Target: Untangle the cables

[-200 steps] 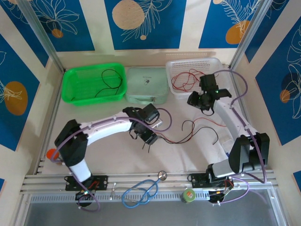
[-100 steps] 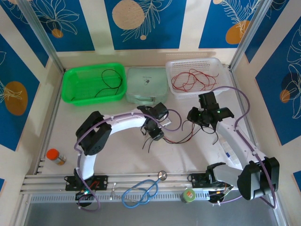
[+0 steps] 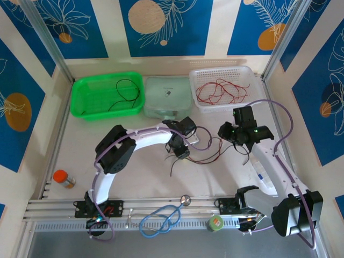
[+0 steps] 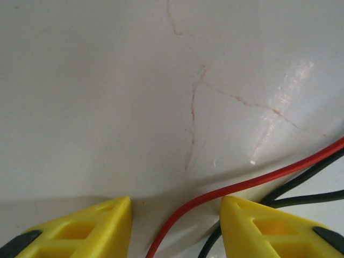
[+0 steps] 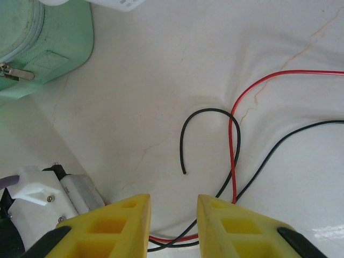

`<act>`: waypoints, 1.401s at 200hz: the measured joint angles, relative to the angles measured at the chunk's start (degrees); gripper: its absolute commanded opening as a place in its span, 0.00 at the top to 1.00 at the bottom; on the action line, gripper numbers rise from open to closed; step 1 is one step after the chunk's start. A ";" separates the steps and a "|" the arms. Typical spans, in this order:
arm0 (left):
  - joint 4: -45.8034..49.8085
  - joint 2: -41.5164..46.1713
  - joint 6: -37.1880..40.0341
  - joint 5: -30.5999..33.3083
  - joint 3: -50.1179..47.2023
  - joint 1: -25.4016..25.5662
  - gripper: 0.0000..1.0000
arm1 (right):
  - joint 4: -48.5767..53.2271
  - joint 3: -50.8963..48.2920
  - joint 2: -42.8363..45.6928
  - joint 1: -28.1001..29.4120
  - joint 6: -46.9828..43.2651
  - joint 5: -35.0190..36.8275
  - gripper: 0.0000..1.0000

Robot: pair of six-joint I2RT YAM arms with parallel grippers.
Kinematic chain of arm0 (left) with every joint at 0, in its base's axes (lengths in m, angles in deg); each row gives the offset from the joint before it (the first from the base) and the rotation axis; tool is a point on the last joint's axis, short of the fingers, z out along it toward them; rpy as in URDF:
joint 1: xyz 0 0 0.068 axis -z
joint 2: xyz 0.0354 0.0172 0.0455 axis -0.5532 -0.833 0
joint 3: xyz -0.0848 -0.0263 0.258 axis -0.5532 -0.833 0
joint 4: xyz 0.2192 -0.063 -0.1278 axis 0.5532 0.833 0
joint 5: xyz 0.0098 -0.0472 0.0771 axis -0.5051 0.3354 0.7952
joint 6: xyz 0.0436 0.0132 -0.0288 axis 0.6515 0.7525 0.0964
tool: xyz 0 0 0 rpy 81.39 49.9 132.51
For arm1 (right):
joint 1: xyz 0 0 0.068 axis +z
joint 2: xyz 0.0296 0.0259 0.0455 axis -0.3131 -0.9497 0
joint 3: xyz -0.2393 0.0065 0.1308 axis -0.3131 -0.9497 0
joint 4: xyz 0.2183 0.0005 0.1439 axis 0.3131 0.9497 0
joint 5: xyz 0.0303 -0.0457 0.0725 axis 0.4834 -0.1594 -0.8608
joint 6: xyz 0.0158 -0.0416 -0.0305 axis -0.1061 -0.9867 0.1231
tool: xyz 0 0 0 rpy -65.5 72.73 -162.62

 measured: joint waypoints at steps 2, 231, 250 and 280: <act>0.00 0.00 0.11 0.00 0.00 -0.02 0.56 | 0.02 0.00 0.04 -0.02 0.00 0.00 0.71; -1.77 20.13 -4.48 8.66 -0.92 -0.24 1.00 | -0.92 -12.11 4.61 -0.31 7.45 -4.66 0.56; -1.20 23.61 -5.86 9.27 0.48 -0.24 1.00 | -1.46 -13.53 4.52 -0.20 8.76 -4.92 0.54; 1.22 27.80 -7.80 9.16 2.62 -0.22 1.00 | -2.73 -13.84 4.55 -0.20 10.32 -5.33 0.51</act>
